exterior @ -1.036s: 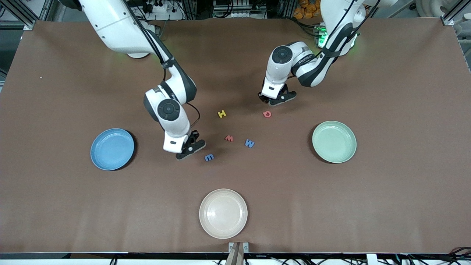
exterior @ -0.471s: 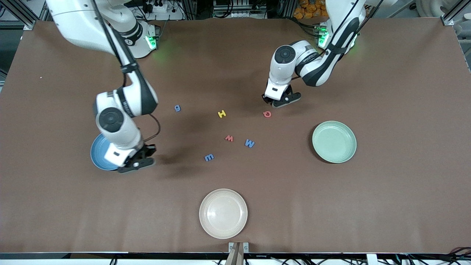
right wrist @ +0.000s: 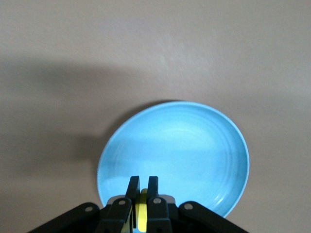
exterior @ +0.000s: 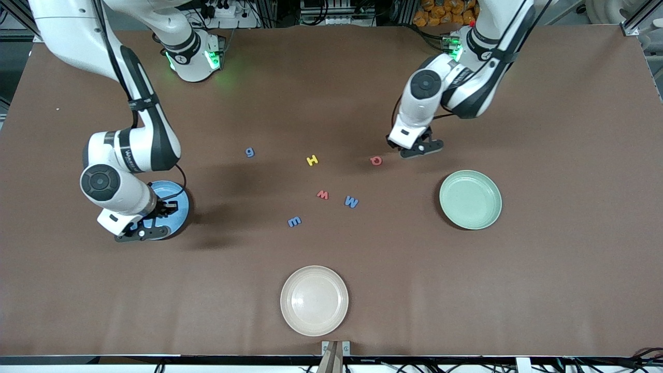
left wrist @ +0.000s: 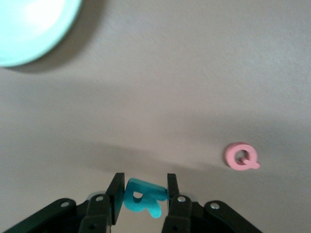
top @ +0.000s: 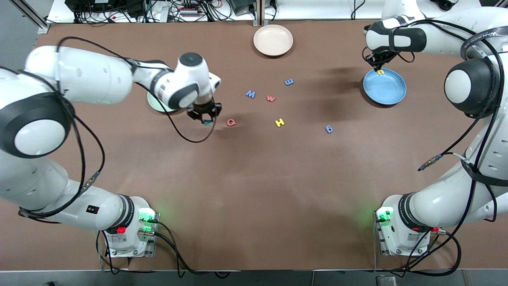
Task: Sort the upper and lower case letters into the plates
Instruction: 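Carry the teal letter to the green plate while the right carries h, then release the teal letter in the green plate while the right drops h, then move the left gripper to the pink Q while the right reaches blue w, then grasp the pink Q with the left gripper while the right grasps w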
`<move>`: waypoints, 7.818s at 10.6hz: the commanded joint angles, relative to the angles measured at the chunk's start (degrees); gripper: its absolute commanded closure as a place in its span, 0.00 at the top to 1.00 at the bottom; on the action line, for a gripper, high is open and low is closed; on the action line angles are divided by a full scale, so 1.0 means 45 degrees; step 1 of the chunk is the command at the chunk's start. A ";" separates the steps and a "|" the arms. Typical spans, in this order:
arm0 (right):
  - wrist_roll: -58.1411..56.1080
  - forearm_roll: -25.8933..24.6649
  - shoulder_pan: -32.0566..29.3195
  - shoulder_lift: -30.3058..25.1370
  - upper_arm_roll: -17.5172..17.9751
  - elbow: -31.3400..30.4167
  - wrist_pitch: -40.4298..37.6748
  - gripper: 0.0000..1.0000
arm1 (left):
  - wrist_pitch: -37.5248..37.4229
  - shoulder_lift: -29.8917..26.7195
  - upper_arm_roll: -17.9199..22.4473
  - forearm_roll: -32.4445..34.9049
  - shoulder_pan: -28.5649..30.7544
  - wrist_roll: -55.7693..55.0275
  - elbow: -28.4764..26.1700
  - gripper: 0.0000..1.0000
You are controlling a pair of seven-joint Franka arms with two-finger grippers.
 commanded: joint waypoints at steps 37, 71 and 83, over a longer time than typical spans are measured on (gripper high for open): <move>1.6212 0.4612 0.4557 0.4074 0.0177 0.6189 -0.0105 1.00 | 0.1515 0.1784 0.1408 -0.2059 -0.0886 -0.0658 0.1893 0.96; 1.8285 0.4475 0.6297 0.5932 -0.0585 0.7010 0.0110 1.00 | 0.4269 0.4207 0.0763 0.2590 -0.2257 -1.1607 0.1797 0.47; 1.6905 0.4338 0.5754 0.4685 -0.0585 0.6933 -0.0258 0.00 | 0.1852 0.2881 0.0666 0.2416 -0.1517 -0.9484 0.1914 0.37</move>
